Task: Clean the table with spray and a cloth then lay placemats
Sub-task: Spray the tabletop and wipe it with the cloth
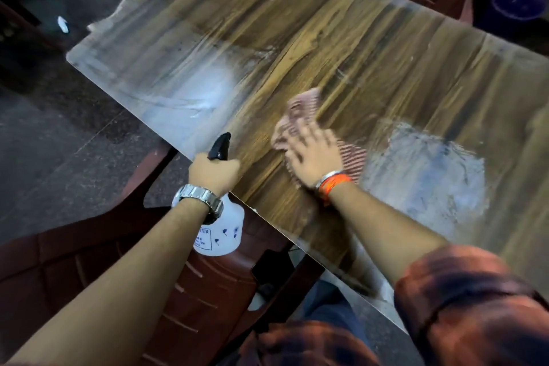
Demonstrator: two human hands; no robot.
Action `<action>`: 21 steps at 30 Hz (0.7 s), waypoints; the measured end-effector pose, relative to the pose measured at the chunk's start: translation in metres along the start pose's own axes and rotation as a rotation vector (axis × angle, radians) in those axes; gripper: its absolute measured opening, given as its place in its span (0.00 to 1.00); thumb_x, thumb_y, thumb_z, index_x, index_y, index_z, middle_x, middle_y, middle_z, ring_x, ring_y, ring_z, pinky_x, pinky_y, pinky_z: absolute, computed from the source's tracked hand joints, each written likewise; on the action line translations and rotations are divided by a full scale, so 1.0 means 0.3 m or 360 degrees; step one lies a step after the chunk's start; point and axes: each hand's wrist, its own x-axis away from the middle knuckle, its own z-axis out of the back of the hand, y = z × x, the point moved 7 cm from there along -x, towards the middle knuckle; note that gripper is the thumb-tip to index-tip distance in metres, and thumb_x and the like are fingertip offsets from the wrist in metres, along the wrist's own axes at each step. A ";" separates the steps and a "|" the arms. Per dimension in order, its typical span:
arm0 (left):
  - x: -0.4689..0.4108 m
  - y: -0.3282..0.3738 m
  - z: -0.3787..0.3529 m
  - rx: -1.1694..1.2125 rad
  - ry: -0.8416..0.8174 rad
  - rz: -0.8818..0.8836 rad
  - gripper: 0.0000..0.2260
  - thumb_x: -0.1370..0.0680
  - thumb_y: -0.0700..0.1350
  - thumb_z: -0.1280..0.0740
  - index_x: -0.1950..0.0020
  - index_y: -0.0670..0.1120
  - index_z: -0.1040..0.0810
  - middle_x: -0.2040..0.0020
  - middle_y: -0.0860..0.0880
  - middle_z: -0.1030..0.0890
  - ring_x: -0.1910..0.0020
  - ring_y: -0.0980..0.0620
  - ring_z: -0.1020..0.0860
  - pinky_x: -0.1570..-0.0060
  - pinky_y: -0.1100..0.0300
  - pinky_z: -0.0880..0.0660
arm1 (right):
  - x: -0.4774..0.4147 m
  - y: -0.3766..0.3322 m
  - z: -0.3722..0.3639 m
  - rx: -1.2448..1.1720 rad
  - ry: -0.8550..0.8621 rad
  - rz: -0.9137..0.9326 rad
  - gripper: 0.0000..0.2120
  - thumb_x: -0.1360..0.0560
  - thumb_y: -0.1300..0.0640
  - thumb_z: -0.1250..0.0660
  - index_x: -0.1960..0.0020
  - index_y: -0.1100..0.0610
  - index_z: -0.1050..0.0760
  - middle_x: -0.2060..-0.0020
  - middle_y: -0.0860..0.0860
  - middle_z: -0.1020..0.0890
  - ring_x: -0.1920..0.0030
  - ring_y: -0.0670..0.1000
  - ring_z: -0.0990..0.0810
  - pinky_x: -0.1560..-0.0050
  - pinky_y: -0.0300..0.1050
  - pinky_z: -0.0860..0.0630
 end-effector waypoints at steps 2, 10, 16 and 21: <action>0.020 0.025 -0.032 -0.0056 -0.0091 -0.0094 0.07 0.33 0.43 0.33 0.67 0.46 0.30 0.72 0.48 0.27 0.74 0.49 0.31 0.76 0.65 0.37 | 0.096 -0.207 -0.055 0.0044 -0.0162 0.0522 0.24 0.23 0.40 0.51 0.29 0.42 0.34 0.25 0.50 0.38 0.26 0.57 0.38 0.29 0.59 0.46; 0.072 0.052 -0.108 -0.0236 -0.0352 -0.0241 0.09 0.31 0.43 0.29 0.67 0.44 0.27 0.74 0.47 0.25 0.76 0.50 0.28 0.74 0.64 0.32 | 0.168 0.341 0.043 0.0007 -0.0038 -0.0364 0.27 0.24 0.38 0.55 0.28 0.41 0.36 0.24 0.50 0.40 0.26 0.57 0.39 0.30 0.62 0.43; 0.098 0.021 -0.129 -0.0263 -0.0414 -0.0266 0.12 0.30 0.44 0.28 0.68 0.44 0.29 0.75 0.47 0.27 0.77 0.49 0.28 0.72 0.62 0.32 | 0.376 0.731 0.114 -0.0171 0.0007 -0.1392 0.26 0.22 0.38 0.52 0.25 0.40 0.45 0.22 0.50 0.51 0.23 0.57 0.52 0.27 0.64 0.54; 0.130 0.033 -0.155 -0.0326 -0.0452 -0.0339 0.10 0.31 0.44 0.28 0.66 0.43 0.28 0.74 0.46 0.27 0.75 0.48 0.28 0.70 0.61 0.32 | 0.320 0.262 0.040 0.0029 -0.0110 -0.0548 0.27 0.24 0.38 0.54 0.26 0.40 0.40 0.23 0.50 0.44 0.25 0.58 0.44 0.29 0.63 0.48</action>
